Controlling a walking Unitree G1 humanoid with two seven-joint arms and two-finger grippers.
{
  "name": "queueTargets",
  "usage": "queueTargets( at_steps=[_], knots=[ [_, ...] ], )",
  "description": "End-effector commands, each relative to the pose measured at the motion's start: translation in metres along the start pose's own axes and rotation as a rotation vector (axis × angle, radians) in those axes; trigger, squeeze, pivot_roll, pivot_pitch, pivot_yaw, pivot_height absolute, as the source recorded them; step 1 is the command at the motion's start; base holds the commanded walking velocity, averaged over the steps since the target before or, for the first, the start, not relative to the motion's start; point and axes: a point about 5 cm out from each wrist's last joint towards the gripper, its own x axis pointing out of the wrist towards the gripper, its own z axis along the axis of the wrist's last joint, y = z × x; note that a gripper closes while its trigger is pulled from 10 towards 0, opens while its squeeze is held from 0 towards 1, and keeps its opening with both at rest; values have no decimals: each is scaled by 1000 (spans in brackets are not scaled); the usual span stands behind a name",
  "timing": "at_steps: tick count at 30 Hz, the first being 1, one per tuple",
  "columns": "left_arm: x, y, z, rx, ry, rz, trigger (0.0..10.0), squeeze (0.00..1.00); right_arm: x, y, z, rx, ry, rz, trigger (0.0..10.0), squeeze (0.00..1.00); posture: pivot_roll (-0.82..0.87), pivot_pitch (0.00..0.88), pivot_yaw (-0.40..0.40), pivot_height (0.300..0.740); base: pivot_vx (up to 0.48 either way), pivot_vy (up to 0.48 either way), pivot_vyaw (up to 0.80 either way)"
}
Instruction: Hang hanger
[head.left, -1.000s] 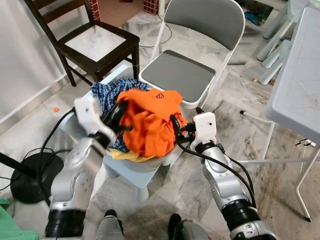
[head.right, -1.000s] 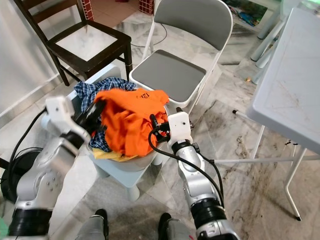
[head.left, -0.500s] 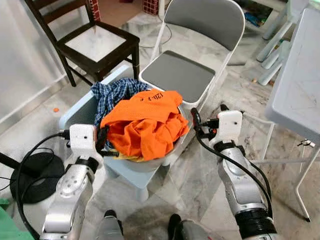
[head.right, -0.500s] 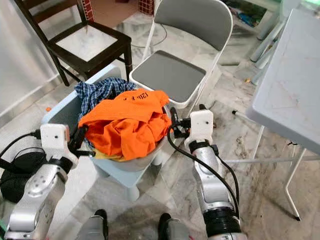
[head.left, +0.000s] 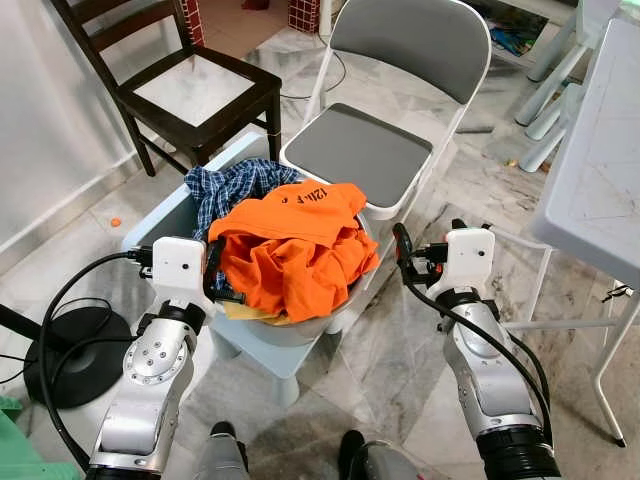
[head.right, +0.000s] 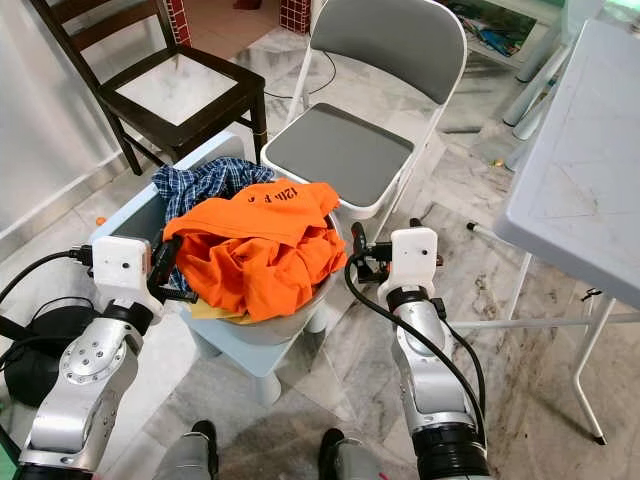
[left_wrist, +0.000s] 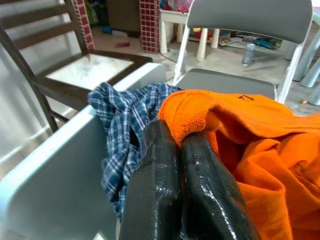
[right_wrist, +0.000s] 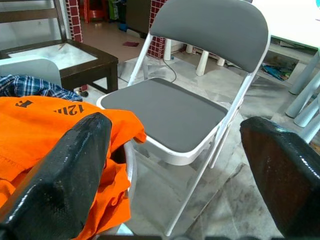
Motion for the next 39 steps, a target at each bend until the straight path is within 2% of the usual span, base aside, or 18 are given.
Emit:
queueTargets(
  at_steps=[1, 7, 15, 28, 29, 30, 31, 32, 34, 36, 37, 38, 39],
  knots=[
    [1, 2, 7, 49, -43, 25, 10000, 0, 0, -4, 2, -1, 0, -8, 10000, 0, 273, 216, -76, 740, 0, 0, 0],
    [4, 4, 19, 88, -93, 68, 10000, 0, 2, -3, 5, 6, -8, -6, 10000, 0, 275, 217, -81, 740, 0, 0, 0],
    [5, 0, 13, 91, -68, 74, 10000, 0, 2, -1, 5, 9, 2, 3, 10000, 0, 269, 230, -86, 740, 0, 0, -568],
    [7, -2, 12, 99, -78, 58, 10000, 0, 3, 7, 3, 15, 7, 20, 10000, 0, 270, 235, -73, 740, 0, 0, 0],
    [7, -4, 14, 83, -93, 38, 7647, 0, 3, 8, 3, 15, 7, 21, 10000, 0, 269, 235, -73, 740, 0, 0, 0],
    [4, -8, 19, 53, -140, -20, 4196, 0, 3, 8, 3, 15, 7, 22, 10000, 0, 270, 233, -74, 740, 0, 0, 0],
    [3, -7, 20, 80, -146, -19, 2549, 0, 3, 8, 4, 16, 6, 22, 10000, 0, 271, 233, -74, 740, 0, 0, 0],
    [3, -7, 20, 80, -146, -19, 2549, 0, 3, 8, 4, 16, 6, 22, 10000, 0, 271, 233, -74, 740, 0, 0, 0],
    [3, -5, 21, 113, -148, -2, 0, 0, 4, 8, 4, 16, 6, 23, 10000, 0, 271, 231, -74, 740, 0, 0, 0],
    [5, -1, 20, 119, -140, 22, 0, 0, 5, 8, 4, 14, 5, 24, 10000, 0, 271, 231, -73, 740, 0, 0, 0],
    [6, 2, 18, 121, -121, 42, 3961, 0, 6, 8, 5, 13, 4, 24, 10000, 0, 271, 232, -73, 740, 0, 0, 0],
    [8, 4, 16, 127, -102, 58, 10000, 0, 6, 8, 5, 12, 3, 23, 10000, 0, 271, 233, -73, 740, 0, 0, 0],
    [10, 5, 14, 137, -86, 72, 10000, 0, 6, 8, 5, 12, 3, 23, 10000, 0, 271, 234, -72, 740, 0, 0, 0]
  ],
)
